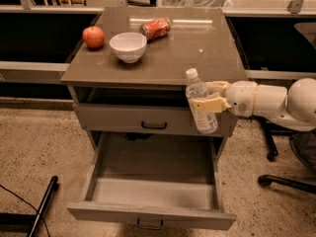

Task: Place blue plastic bottle into middle drawer

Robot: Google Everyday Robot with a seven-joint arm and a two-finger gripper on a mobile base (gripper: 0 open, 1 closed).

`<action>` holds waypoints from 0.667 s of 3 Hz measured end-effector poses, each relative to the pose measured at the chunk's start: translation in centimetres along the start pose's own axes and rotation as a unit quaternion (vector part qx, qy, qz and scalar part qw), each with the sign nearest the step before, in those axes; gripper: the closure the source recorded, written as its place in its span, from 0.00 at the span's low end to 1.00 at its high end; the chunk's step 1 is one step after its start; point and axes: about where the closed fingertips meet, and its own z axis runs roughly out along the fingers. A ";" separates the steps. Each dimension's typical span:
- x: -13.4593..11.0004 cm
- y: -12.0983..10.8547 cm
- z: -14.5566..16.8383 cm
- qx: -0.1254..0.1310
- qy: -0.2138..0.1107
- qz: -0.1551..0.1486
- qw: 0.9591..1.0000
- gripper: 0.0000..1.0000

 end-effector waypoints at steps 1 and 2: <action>4.6 -0.2 -1.8 0.013 -0.047 0.004 0.999 1.00; 9.0 -0.5 -4.2 0.009 -0.098 -0.022 0.995 1.00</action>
Offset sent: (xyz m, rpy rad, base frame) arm -0.0507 -0.0961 -0.1237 0.2182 -0.2612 0.0188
